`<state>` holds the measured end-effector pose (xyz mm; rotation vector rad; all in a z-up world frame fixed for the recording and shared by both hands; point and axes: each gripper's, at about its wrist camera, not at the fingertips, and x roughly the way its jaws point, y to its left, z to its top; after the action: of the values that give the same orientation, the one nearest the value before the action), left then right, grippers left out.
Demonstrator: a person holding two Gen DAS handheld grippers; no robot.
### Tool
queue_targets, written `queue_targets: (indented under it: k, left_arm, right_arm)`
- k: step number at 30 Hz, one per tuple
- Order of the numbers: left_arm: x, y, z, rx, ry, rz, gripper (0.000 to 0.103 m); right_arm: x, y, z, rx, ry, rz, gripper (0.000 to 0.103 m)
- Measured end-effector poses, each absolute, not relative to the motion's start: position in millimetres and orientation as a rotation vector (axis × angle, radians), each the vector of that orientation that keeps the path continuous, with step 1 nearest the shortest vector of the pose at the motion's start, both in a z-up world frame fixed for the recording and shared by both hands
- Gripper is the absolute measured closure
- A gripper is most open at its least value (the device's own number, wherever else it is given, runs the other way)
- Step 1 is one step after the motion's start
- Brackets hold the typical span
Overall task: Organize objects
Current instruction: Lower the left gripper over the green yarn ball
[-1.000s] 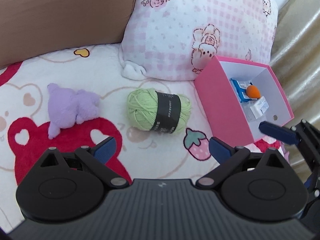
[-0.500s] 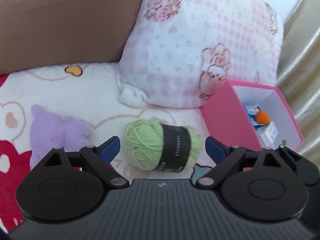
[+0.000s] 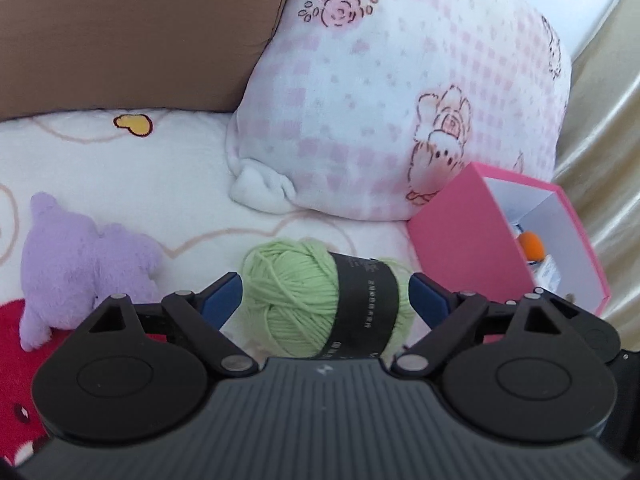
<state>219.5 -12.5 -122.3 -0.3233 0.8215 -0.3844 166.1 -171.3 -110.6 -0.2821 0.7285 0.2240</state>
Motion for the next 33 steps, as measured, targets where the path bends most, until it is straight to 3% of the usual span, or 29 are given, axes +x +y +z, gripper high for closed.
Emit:
queue_targets:
  k: [3,6,8,10,11,33]
  left_arm:
    - [221.8,-10.1,-126.2,-0.344,0.823,-0.396,0.015]
    - [225.7,-10.4,-132.4,-0.349,0.849,-0.41,0.031]
    - [226.4,-8.1,-137.0,-0.382,0.851,-0.412,0.035]
    - [224.4,-4.5,-139.8,-0.429,0.842,-0.425,0.038]
    - [223.5,-4.6,-140.2,-0.434,0.845,-0.435,0.038]
    - [191.1,-5.0,-135.1,-0.474,0.889,-0.424,0.038]
  right_arm:
    - [169.7,-173.5,-117.2,-0.268,0.745,0.22,0.021]
    - [172.8,-176.7,-121.0,-0.249,0.751,0.231,0.024]
    - [175.9,-180.2,-123.3,-0.216,0.763,0.244,0.03]
    - [180.6,-182.5,-126.9,-0.179,0.792,0.258,0.046]
    - [183.2,-183.5,-128.7,-0.158,0.81,0.27,0.047]
    - [156.0,-171.8,-132.3,-0.146,0.735,0.332,0.043]
